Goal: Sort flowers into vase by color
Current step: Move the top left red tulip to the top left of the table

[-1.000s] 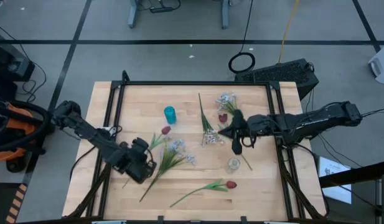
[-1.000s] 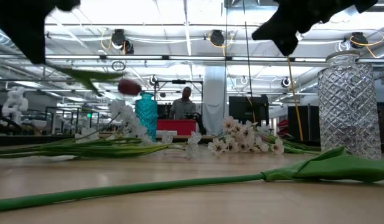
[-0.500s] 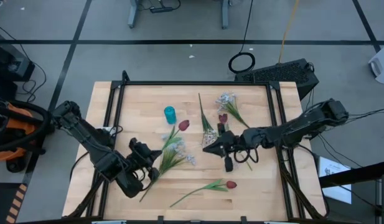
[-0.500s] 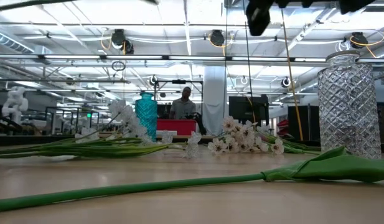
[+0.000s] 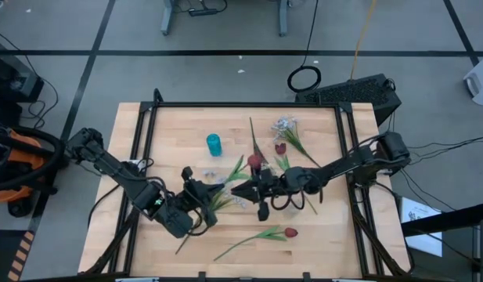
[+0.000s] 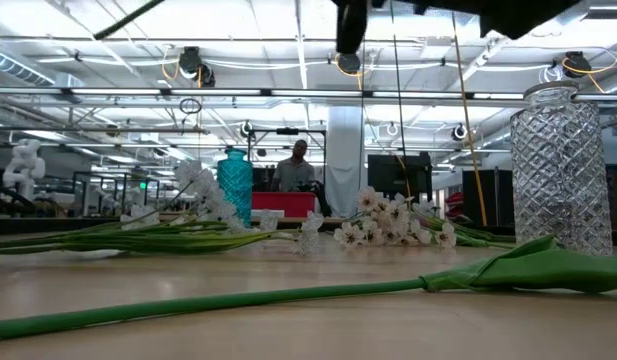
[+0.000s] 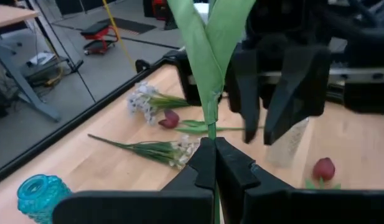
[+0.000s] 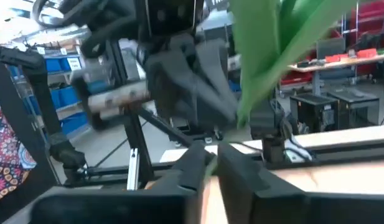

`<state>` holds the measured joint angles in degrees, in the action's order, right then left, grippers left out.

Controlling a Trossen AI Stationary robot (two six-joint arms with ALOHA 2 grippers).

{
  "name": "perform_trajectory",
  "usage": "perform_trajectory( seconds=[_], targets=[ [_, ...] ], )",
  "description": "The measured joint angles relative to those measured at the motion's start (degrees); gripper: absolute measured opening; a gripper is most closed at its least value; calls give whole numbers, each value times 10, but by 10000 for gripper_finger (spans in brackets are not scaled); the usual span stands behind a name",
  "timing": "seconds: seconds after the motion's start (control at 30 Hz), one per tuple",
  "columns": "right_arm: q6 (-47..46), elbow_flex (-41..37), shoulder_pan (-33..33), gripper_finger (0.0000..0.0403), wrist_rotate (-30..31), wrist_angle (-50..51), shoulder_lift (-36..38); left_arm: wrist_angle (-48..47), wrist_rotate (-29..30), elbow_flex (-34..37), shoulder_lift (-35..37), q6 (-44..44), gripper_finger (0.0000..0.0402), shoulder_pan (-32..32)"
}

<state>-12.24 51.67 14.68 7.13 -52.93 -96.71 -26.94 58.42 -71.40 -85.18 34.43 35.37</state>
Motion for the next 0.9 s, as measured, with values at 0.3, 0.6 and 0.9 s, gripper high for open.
perform_trajectory(
  seconds=[0.3,0.6,0.9],
  targets=[
    [9,14,-7,126,3,12,-5,-26,16,0,-5,-6,4,11],
    [15,14,-24,139,43,233,40,-273,74,0,20,199,1,-45],
    [73,14,-32,139,97,474,142,-421,-13,37,35,232,0,-199]
  ],
)
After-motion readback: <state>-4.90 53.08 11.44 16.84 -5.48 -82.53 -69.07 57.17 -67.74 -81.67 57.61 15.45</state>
